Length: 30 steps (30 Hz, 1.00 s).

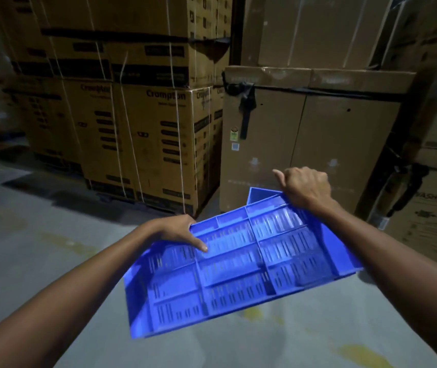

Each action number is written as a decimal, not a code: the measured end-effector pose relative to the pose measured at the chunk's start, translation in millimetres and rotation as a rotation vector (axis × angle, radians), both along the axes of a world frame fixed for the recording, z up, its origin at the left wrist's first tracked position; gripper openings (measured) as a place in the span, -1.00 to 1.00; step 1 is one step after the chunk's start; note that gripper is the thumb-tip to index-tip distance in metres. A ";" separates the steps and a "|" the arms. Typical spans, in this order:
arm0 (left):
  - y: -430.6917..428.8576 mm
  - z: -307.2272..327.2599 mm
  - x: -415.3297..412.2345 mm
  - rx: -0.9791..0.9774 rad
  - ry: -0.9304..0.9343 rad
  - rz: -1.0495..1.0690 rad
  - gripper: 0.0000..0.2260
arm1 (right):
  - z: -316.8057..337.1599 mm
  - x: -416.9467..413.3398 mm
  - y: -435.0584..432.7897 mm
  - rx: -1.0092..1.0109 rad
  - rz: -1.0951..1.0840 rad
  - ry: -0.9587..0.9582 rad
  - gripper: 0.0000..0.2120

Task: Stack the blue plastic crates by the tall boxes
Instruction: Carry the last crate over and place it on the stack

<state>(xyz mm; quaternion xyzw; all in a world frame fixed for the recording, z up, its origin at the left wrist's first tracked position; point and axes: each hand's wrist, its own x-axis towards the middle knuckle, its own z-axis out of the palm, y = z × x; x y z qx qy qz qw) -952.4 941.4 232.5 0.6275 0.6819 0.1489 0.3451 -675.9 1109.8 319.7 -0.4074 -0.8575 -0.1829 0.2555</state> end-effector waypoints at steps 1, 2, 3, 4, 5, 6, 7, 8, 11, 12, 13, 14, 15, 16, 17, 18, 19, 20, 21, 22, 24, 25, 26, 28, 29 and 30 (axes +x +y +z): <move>10.8 -3.1 -3.1 0.016 -0.018 -0.021 -0.51 | -2.7 -0.5 9.0 -0.013 -0.011 0.002 -0.42; 23.8 -6.3 -5.9 0.033 -0.047 -0.039 -0.58 | -5.8 -1.3 18.7 -0.026 -0.020 0.006 -0.44; 37.3 -8.0 -7.2 0.048 -0.072 -0.051 -0.66 | -8.6 -1.2 30.1 -0.036 -0.026 0.007 -0.44; 52.1 -8.3 -8.9 0.061 -0.088 -0.060 -0.72 | -11.3 -0.1 43.1 -0.051 -0.024 -0.005 -0.44; 67.0 -7.8 -9.9 0.069 -0.092 -0.069 -0.77 | -14.7 2.1 57.0 -0.082 -0.006 -0.041 -0.41; 83.4 -7.5 -11.4 0.077 -0.080 -0.075 -0.81 | -20.1 4.0 71.6 -0.144 0.022 -0.103 -0.37; 100.6 -5.7 -12.2 0.091 -0.044 -0.084 -0.82 | -25.4 4.5 84.0 -0.234 0.048 -0.181 -0.32; 119.9 -4.4 -13.4 0.108 0.014 -0.096 -0.83 | -33.7 2.5 96.2 -0.341 0.056 -0.268 -0.27; 186.6 -3.6 -16.3 0.128 0.248 -0.159 -0.77 | -69.1 -13.2 136.7 -0.591 0.055 -0.453 -0.16; 209.5 -4.5 -17.3 0.144 0.354 -0.186 -0.72 | -82.9 -19.9 154.5 -0.662 0.055 -0.470 -0.17; 231.6 -6.1 -19.2 0.175 0.469 -0.206 -0.67 | -95.5 -26.7 173.8 -0.730 0.054 -0.471 -0.25; 253.7 -8.4 -21.8 0.224 0.581 -0.220 -0.63 | -107.8 -32.5 195.4 -0.786 0.047 -0.467 -0.35; 275.3 -10.5 -24.2 0.274 0.686 -0.232 -0.61 | -117.7 -38.1 216.9 -0.823 0.038 -0.466 -0.45; 296.8 -12.3 -26.4 0.311 0.774 -0.238 -0.61 | -125.5 -42.7 237.3 -0.840 0.030 -0.457 -0.52; 317.1 -12.8 -28.1 0.339 0.841 -0.241 -0.62 | -131.1 -46.8 256.2 -0.833 0.025 -0.435 -0.56; 336.8 -12.8 -30.5 0.356 0.892 -0.233 -0.64 | -135.7 -50.7 275.4 -0.807 0.023 -0.403 -0.57; 354.5 -12.6 -33.1 0.363 0.929 -0.215 -0.66 | -137.7 -54.4 292.5 -0.770 0.029 -0.364 -0.61; 371.2 -13.6 -36.9 0.361 0.958 -0.187 -0.68 | -139.3 -58.2 310.1 -0.725 0.042 -0.323 -0.64; 386.8 -16.5 -42.4 0.353 0.982 -0.156 -0.70 | -139.2 -62.7 326.1 -0.674 0.055 -0.284 -0.66; 400.4 -20.3 -48.2 0.334 0.987 -0.124 -0.71 | -138.9 -67.9 340.7 -0.617 0.063 -0.258 -0.67; 425.0 -31.1 -58.5 0.257 0.936 -0.085 -0.70 | -137.2 -81.2 362.4 -0.495 0.068 -0.239 -0.75; 436.5 -37.2 -61.0 0.211 0.903 -0.082 -0.67 | -137.7 -88.1 370.3 -0.441 0.070 -0.242 -0.83; 447.7 -43.3 -61.7 0.170 0.875 -0.077 -0.63 | -138.9 -93.9 377.5 -0.394 0.083 -0.242 -0.87; 470.1 -54.5 -61.6 0.155 0.856 -0.045 -0.64 | -139.9 -102.6 394.7 -0.328 0.103 -0.254 -0.84; 480.7 -59.6 -62.6 0.174 0.858 -0.019 -0.68 | -139.6 -106.1 404.7 -0.308 0.108 -0.257 -0.83; 490.6 -63.8 -64.3 0.195 0.857 0.015 -0.68 | -139.6 -109.7 415.3 -0.300 0.113 -0.258 -0.82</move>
